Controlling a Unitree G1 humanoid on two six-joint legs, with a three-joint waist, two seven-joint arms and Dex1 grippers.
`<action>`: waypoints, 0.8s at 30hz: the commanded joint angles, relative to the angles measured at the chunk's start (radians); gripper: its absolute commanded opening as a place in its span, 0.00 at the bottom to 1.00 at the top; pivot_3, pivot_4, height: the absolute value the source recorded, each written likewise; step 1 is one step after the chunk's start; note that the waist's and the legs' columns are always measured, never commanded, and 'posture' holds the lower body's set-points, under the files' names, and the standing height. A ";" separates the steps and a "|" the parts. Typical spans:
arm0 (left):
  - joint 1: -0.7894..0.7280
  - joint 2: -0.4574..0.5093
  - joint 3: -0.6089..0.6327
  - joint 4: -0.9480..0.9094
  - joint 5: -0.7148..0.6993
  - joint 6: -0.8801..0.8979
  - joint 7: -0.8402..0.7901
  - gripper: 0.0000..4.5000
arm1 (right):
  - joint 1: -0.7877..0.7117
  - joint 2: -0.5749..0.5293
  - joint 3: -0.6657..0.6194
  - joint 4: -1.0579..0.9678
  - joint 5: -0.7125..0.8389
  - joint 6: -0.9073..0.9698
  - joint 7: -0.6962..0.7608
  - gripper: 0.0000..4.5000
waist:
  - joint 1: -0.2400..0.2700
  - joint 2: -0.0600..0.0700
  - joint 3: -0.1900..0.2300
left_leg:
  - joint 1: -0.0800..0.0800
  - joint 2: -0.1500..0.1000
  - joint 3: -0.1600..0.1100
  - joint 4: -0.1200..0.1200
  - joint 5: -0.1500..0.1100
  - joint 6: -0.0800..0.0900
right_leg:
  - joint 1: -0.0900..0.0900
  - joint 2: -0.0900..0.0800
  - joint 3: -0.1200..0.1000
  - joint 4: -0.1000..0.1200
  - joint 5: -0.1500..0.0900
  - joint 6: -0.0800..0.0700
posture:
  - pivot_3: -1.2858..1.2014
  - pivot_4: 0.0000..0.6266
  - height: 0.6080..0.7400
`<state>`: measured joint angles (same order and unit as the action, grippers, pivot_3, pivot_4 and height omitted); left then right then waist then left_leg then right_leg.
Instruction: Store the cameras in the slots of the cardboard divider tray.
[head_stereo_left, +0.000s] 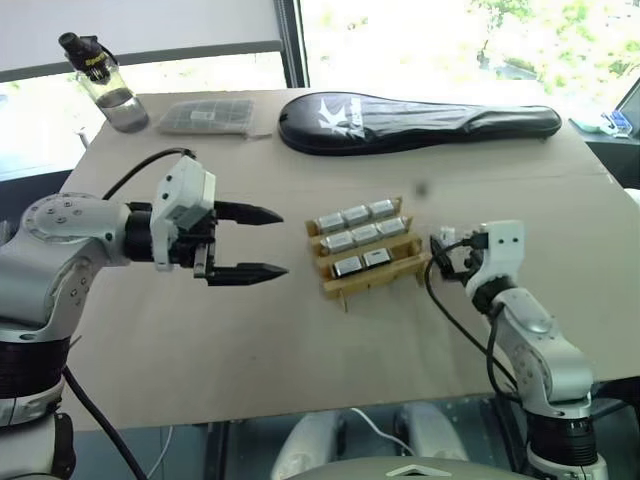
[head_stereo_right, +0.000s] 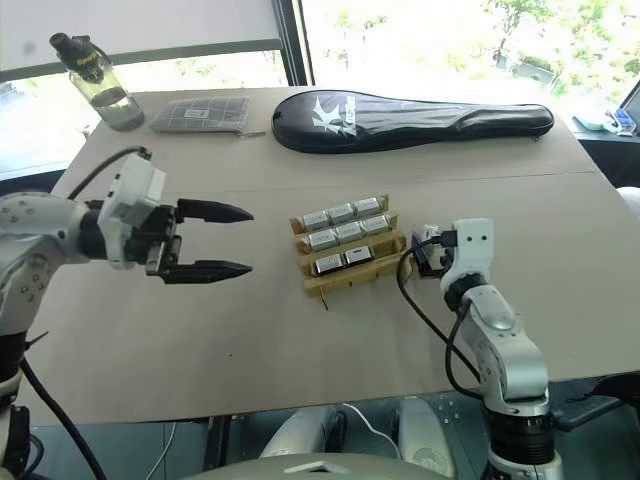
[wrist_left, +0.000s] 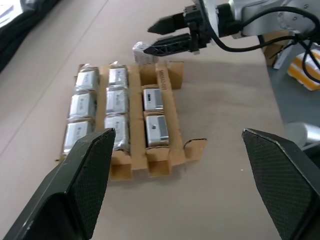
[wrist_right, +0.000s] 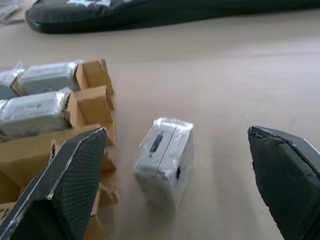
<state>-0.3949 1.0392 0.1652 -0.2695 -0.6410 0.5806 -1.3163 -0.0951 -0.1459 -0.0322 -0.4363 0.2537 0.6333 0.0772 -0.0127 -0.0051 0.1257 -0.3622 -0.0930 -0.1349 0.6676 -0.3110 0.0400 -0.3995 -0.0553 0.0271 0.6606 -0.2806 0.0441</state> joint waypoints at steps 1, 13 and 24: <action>-0.010 0.042 0.062 0.027 0.036 -0.057 0.002 0.94 | -0.014 0.023 0.011 -0.003 -0.009 0.023 -0.024 1.00 | -0.003 0.000 0.000 | 0.000 0.000 0.000 0.000 0.000 0.000 | 0.000 0.000 0.000 0.000 0.000 0.000 | 0.52 0.24 1.00; 0.047 0.037 0.089 -0.037 -0.015 -0.029 0.029 0.94 | -0.040 0.004 0.014 0.051 -0.035 0.019 0.005 0.48 | -0.006 0.000 0.000 | 0.000 0.000 0.002 -0.001 0.000 0.000 | -0.002 0.000 0.002 0.001 0.000 0.000 | 0.52 0.24 1.00; 0.035 0.027 0.072 -0.039 -0.031 -0.023 0.027 0.94 | -0.051 -0.083 0.005 0.042 -0.064 -0.084 0.096 0.17 | -0.006 0.000 0.000 | -0.001 0.000 0.002 -0.001 0.000 0.000 | -0.002 0.000 0.002 0.001 0.000 0.000 | 0.52 0.24 1.00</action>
<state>-0.3458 1.0650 0.2248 -0.2868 -0.6555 0.5601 -1.2902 -0.1277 -0.2120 -0.0131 -0.3634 0.1888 0.6018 0.1394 -0.0191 -0.0049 0.1261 -0.3626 -0.0928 -0.1329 0.6664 -0.3110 0.0400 -0.4017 -0.0549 0.0289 0.6612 -0.2806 0.0441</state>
